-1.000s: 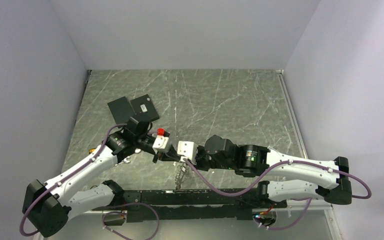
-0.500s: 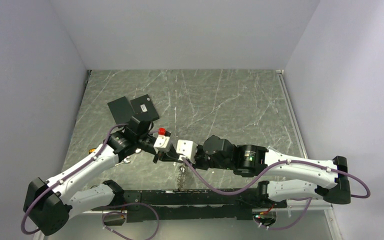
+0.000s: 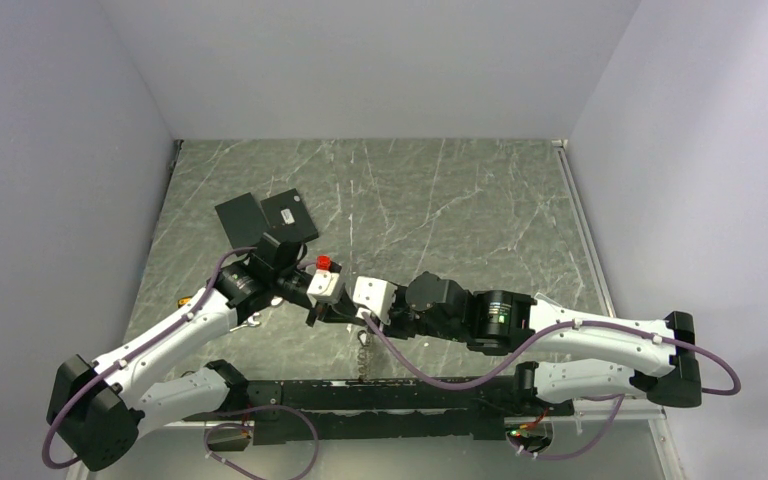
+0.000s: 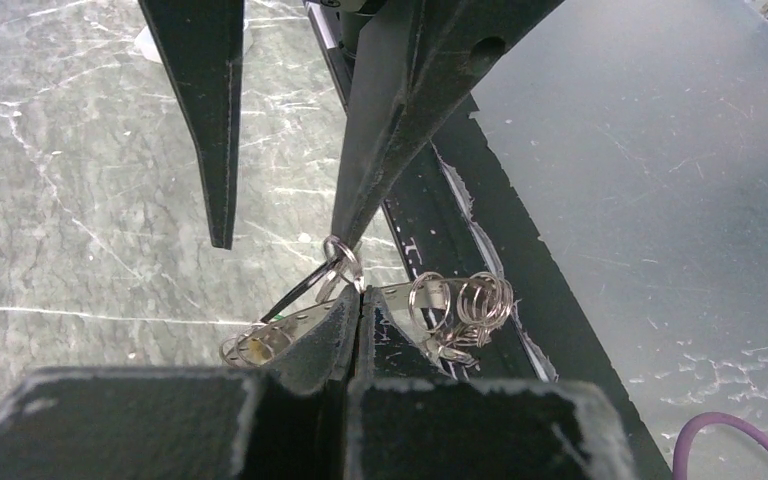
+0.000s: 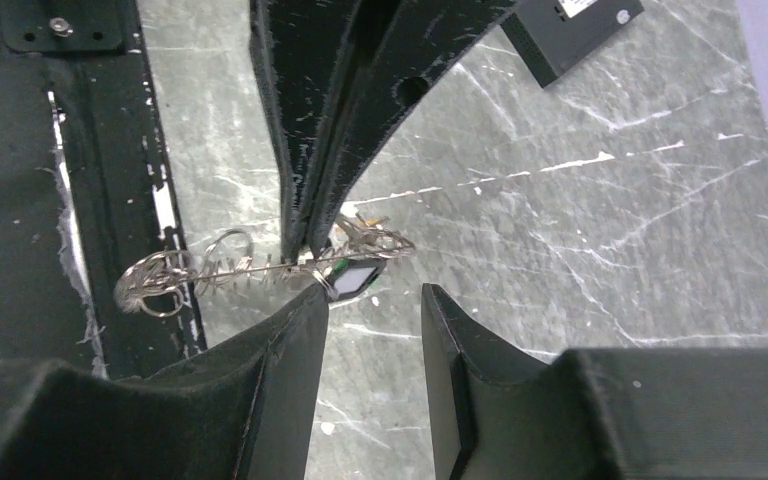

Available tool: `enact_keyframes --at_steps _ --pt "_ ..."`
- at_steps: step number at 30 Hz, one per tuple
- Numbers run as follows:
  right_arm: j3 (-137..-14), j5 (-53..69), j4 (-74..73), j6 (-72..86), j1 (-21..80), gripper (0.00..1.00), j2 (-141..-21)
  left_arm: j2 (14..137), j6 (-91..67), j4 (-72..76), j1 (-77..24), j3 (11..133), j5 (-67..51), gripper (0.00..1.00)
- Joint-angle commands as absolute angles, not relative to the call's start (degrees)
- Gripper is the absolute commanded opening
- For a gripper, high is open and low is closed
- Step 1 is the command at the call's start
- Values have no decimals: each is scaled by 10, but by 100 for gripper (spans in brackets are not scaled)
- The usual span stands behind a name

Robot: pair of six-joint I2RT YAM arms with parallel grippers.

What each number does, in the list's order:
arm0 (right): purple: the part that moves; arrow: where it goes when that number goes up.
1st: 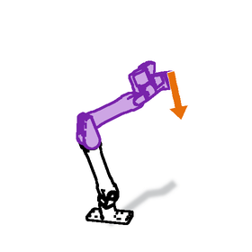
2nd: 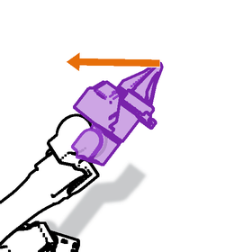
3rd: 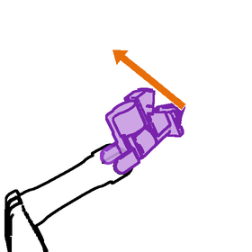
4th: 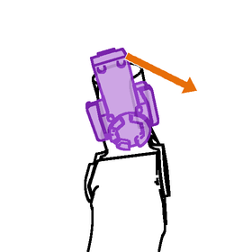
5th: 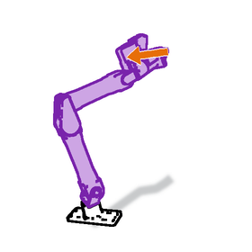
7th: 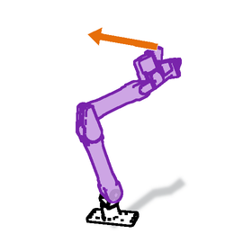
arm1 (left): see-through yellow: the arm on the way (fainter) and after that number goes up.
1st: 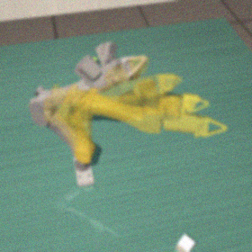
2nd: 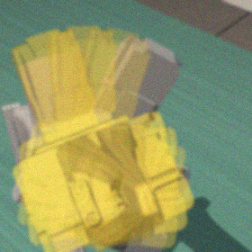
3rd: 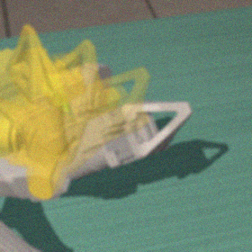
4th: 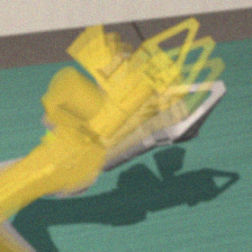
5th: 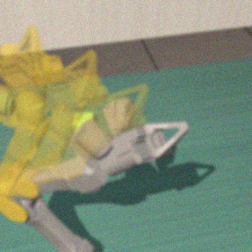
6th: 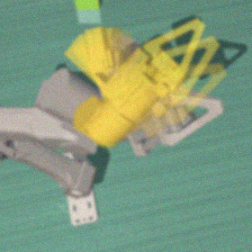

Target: Put the keys on the keyring

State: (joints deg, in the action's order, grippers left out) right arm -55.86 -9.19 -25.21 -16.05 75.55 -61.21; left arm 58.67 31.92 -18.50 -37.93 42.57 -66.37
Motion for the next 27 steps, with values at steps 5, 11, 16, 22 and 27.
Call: enact_keyframes --at_steps 5,11,16,22,27 --pt "-584 -132 -221 -170 755 43 -613 581 328 -162 -384 460 -729 0" --pt "-594 -126 -222 -167 755 43 -617 579 327 -160 -384 459 -722 0" --pt "-603 -98 -216 -151 755 43 -618 579 325 -156 -384 457 -717 0" --pt "-600 -62 -188 -133 755 43 -620 568 311 -131 -384 449 -701 0" --pt "-604 -119 -198 -120 755 43 -636 556 296 -108 -385 442 -689 0"
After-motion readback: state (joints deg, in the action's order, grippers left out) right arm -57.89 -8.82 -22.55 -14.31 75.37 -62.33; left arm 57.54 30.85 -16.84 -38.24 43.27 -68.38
